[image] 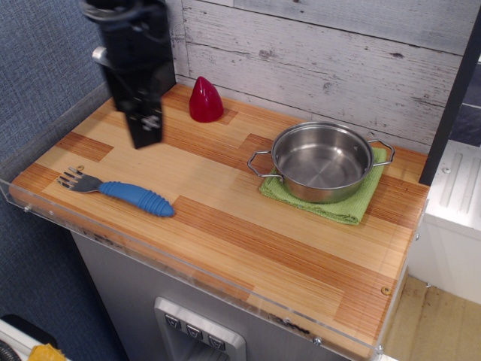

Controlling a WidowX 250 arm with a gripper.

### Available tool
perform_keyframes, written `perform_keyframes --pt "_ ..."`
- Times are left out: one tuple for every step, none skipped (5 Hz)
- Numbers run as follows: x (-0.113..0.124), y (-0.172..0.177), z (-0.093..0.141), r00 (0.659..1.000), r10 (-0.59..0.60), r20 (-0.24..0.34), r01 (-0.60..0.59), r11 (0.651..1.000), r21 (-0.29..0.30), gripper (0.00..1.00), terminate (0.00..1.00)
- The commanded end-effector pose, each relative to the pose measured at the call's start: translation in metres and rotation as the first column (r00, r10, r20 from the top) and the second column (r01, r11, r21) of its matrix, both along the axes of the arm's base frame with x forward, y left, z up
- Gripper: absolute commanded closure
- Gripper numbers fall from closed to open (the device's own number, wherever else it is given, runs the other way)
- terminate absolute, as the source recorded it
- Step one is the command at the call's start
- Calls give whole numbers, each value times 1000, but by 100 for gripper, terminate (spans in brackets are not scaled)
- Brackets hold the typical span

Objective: Move pot to far left above blue fork

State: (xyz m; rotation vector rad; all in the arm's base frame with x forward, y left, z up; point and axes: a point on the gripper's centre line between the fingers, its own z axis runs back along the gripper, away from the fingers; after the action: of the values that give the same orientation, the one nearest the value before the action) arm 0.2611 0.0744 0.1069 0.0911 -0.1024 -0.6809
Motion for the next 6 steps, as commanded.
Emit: perform_keyframes --pt "22 -59 16 939 -316 137 324 945 -40 0 0" --pt "26 -90 2 885 -440 151 451 891 -46 0 0" --pt "33 -113 -12 850 -509 132 519 853 -56 0 0" --pt "40 -125 -23 838 -533 115 541 839 -50 0 0" --pt "50 -132 -35 843 -527 107 532 847 -19 0 0" --pt "62 -140 -45 843 -530 93 532 847 5 0 0"
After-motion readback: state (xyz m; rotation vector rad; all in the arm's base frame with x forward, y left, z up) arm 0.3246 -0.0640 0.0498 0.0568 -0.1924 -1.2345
